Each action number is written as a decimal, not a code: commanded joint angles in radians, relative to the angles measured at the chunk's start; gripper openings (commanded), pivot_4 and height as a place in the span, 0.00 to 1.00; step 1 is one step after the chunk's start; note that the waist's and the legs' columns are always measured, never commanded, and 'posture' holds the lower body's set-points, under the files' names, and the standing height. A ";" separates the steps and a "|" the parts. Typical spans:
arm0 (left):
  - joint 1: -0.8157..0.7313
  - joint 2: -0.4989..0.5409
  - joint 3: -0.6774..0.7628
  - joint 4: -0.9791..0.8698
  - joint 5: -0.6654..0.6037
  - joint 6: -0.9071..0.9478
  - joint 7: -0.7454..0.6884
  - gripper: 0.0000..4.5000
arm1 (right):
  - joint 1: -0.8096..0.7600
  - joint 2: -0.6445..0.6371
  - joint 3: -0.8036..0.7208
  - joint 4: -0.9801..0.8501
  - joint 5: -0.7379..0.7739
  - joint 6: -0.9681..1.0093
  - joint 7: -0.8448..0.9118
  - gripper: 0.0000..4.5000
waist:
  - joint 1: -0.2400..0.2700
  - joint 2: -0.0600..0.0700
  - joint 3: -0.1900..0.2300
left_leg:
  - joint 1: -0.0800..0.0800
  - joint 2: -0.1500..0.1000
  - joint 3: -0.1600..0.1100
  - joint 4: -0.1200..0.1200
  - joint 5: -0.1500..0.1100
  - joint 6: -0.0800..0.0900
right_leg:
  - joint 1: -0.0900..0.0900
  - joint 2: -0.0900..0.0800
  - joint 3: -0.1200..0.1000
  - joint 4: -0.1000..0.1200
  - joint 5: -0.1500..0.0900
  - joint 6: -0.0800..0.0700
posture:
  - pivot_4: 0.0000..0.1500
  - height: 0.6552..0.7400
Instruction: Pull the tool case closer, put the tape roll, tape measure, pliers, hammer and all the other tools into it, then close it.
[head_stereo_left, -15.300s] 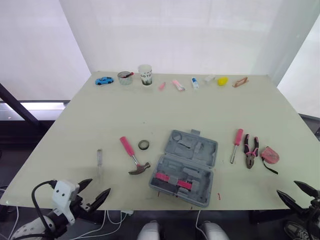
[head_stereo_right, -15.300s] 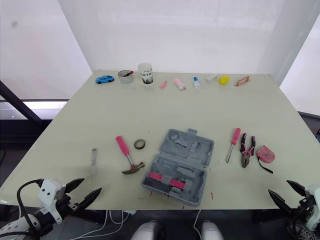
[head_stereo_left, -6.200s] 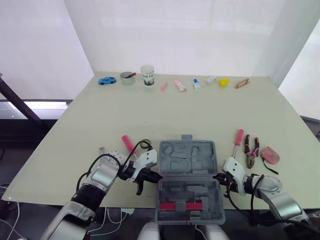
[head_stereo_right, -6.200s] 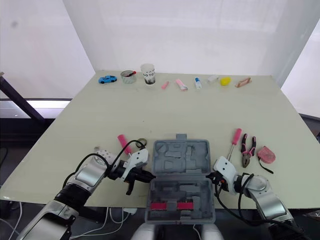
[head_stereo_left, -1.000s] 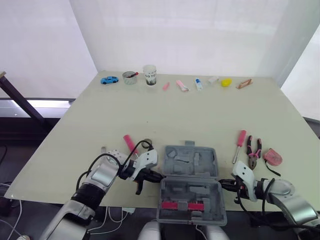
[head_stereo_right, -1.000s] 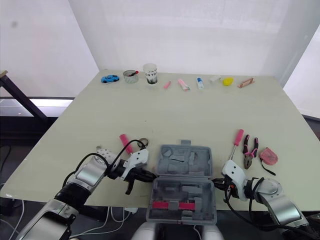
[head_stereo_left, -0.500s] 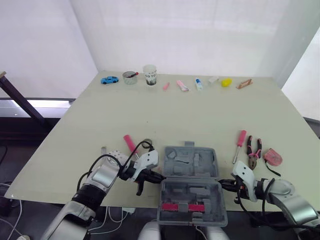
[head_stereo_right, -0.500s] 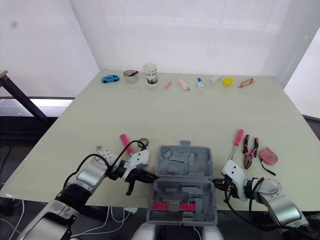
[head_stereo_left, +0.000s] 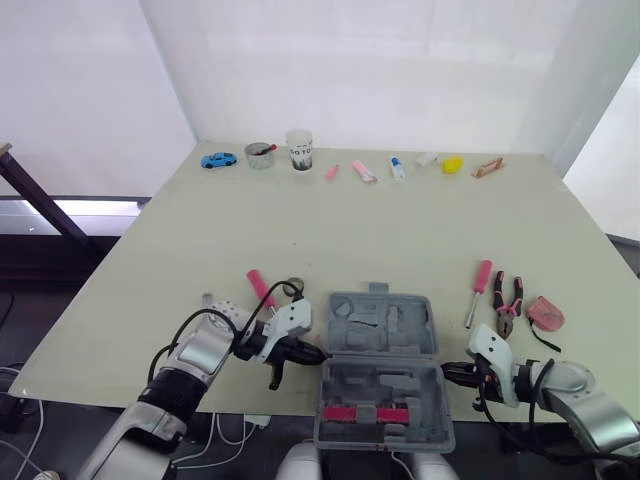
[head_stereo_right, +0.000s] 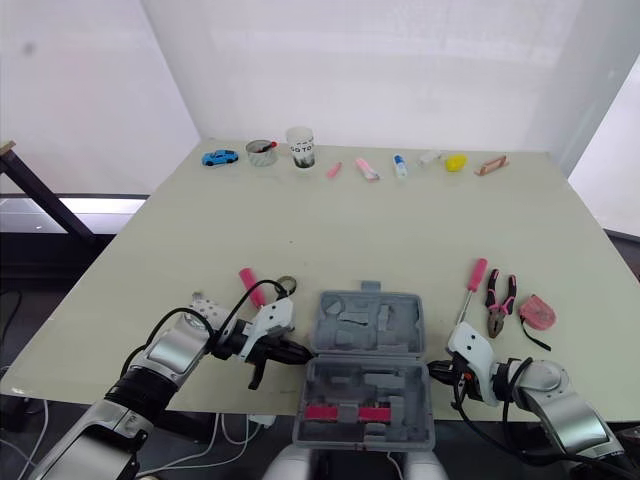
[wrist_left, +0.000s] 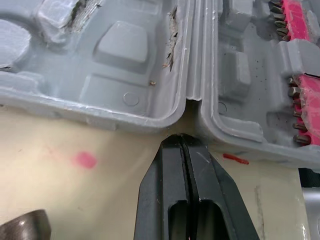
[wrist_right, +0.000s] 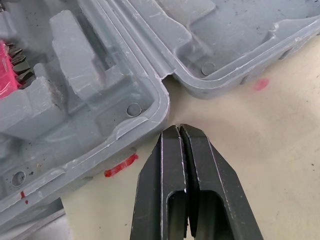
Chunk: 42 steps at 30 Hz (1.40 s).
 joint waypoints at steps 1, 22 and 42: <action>0.001 0.002 0.064 -0.015 -0.046 0.000 0.028 0.00 | 0.005 -0.015 -0.045 0.010 -0.013 -0.027 -0.025 0.01 | 0.000 0.000 0.000 | 0.000 0.000 0.000 0.000 0.000 0.000 | 0.000 0.000 0.000 0.000 0.000 0.000 | 1.00 1.00; 0.513 0.086 0.754 -0.358 -0.488 0.136 0.195 0.09 | 0.361 0.086 -0.586 0.005 0.210 -0.341 -0.101 0.00 | -0.007 0.000 0.001 | 0.002 0.002 -0.001 -0.006 0.000 0.000 | -0.001 -0.001 0.003 -0.002 0.000 0.000 | 1.00 1.00; 0.881 -0.040 1.007 -0.192 -0.469 -0.148 0.352 1.00 | 0.572 0.196 -0.779 0.079 0.339 -0.441 -0.054 0.98 | -0.002 0.002 -0.001 | 0.003 0.003 -0.001 -0.012 -0.003 -0.006 | -0.004 -0.019 0.001 -0.006 -0.003 0.002 | 1.00 1.00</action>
